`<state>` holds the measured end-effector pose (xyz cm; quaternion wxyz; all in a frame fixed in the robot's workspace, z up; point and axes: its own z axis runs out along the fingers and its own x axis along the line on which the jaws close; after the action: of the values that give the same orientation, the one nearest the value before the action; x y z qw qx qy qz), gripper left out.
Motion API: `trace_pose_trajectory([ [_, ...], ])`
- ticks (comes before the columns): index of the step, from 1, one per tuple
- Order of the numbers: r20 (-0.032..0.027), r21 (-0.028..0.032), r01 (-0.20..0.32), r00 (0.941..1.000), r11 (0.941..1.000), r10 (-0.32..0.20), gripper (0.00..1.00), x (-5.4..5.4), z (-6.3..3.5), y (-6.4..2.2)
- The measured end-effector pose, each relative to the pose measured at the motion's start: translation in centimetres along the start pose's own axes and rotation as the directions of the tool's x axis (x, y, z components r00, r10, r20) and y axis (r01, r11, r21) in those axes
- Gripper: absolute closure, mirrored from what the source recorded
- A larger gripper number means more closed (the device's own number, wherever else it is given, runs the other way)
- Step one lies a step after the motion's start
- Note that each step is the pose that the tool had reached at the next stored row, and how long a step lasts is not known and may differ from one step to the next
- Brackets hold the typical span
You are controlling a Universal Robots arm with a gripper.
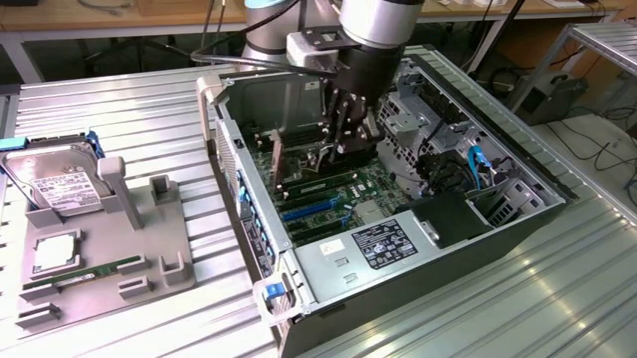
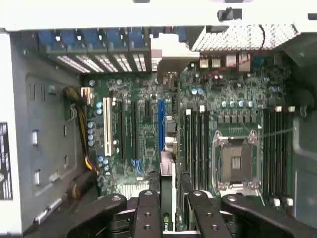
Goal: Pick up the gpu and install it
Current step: 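Insert the gpu into the slot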
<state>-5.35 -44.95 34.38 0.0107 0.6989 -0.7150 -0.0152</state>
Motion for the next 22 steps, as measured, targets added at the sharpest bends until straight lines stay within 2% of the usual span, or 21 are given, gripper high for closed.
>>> trace_pose_trajectory([
  [1, -0.0001, 0.0007, 0.006, 1.0000, 1.0000, -0.006, 0.74, 0.6, 1.05, 1.38],
  [2, -0.0003, 0.0007, 0.010, 1.0000, 1.0000, -0.010, 0.74, 1.1, 1.98, 1.57],
  [6, -0.0001, 0.0007, 0.010, 1.0000, 1.0000, -0.010, 0.74, 1.2, 4.12, 1.91],
  [9, -0.0002, 0.0007, 0.010, 1.0000, 1.0000, -0.010, 0.74, 1.2, 4.73, 1.91],
  [13, -0.0003, 0.0006, 0.009, 1.0000, 1.0000, -0.009, 0.74, 1.2, 4.79, 1.92],
  [22, -0.0001, 0.0007, 0.010, 1.0000, 1.0000, -0.010, 0.74, 1.2, 6.30, 1.86],
])
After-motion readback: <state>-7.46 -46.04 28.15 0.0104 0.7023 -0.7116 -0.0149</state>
